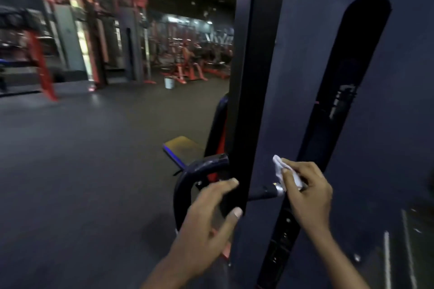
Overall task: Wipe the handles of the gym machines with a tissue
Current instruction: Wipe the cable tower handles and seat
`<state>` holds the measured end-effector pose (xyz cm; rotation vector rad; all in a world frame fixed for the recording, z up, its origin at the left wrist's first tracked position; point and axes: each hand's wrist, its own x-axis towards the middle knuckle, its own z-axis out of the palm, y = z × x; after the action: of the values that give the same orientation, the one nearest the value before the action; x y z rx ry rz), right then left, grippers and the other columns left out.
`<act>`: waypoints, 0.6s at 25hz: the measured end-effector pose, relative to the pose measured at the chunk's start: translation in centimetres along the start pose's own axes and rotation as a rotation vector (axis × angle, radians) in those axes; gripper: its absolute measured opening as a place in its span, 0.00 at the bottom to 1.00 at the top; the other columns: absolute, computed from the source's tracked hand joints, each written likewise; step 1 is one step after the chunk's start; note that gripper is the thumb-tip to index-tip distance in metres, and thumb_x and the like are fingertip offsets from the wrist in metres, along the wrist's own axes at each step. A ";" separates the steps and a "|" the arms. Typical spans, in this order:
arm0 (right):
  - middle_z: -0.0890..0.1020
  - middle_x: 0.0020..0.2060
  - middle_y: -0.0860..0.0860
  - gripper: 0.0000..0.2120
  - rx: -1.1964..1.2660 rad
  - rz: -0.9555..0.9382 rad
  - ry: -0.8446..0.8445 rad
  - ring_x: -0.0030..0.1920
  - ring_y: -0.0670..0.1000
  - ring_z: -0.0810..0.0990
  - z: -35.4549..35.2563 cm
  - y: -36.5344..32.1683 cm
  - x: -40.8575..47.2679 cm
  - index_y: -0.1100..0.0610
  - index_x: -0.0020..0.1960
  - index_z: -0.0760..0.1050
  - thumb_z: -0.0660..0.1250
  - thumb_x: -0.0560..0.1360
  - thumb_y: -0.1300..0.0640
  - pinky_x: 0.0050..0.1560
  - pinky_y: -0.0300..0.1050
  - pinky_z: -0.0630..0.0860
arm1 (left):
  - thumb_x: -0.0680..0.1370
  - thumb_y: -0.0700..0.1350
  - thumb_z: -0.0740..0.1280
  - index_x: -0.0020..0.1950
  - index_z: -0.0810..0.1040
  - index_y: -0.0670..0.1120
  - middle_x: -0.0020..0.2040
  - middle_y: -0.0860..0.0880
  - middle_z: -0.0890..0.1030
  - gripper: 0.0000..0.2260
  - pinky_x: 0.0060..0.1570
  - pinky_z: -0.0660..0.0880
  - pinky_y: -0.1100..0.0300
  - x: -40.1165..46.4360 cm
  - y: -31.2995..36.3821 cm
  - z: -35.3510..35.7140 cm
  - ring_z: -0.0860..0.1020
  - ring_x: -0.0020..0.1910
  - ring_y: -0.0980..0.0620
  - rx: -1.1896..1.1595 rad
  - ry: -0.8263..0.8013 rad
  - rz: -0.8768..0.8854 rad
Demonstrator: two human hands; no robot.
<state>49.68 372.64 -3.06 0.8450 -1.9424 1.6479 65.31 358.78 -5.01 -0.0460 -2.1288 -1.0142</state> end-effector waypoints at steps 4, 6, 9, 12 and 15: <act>0.78 0.45 0.52 0.11 -0.067 -0.394 0.019 0.44 0.46 0.76 2.3 -4.3 -1.6 0.61 0.54 0.81 0.65 0.73 0.62 0.44 0.36 0.73 | 0.77 0.50 0.60 0.69 0.69 0.46 0.68 0.51 0.69 0.21 0.68 0.60 0.65 0.1 -1.9 -4.1 0.65 0.67 0.56 0.421 0.354 -0.023; 0.78 0.47 0.55 0.12 -0.180 -0.581 -0.041 0.45 0.51 0.76 4.2 -5.8 -2.2 0.63 0.55 0.80 0.64 0.74 0.64 0.46 0.40 0.74 | 0.79 0.52 0.55 0.71 0.64 0.51 0.68 0.54 0.67 0.20 0.69 0.60 0.63 0.0 -3.2 -4.6 0.63 0.68 0.62 0.397 0.298 -0.087; 0.80 0.49 0.53 0.12 -0.466 -0.699 -0.122 0.43 0.52 0.77 7.5 -6.2 -2.6 0.63 0.58 0.78 0.65 0.75 0.65 0.41 0.42 0.77 | 0.81 0.48 0.54 0.70 0.66 0.50 0.63 0.55 0.73 0.17 0.63 0.67 0.65 -0.2 -4.0 -4.0 0.70 0.64 0.63 0.258 0.240 -0.112; 0.80 0.47 0.54 0.13 -0.505 -0.596 -0.137 0.41 0.53 0.76 9.6 -6.0 -3.2 0.64 0.57 0.78 0.63 0.73 0.67 0.38 0.45 0.78 | 0.81 0.45 0.55 0.69 0.69 0.46 0.60 0.54 0.75 0.17 0.58 0.66 0.73 0.1 -4.0 -3.8 0.73 0.61 0.63 0.235 0.257 -0.116; 0.80 0.52 0.56 0.19 -0.459 -0.651 -0.178 0.45 0.54 0.77 10.4 -5.5 -4.5 0.66 0.60 0.76 0.67 0.69 0.70 0.48 0.45 0.77 | 0.81 0.44 0.55 0.69 0.70 0.44 0.60 0.55 0.75 0.17 0.58 0.66 0.73 0.1 -4.4 -4.2 0.73 0.61 0.63 0.227 0.249 -0.109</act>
<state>57.22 362.59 -4.20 1.2764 -1.7743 0.7400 66.38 352.93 -6.19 0.2946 -2.0183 -0.7876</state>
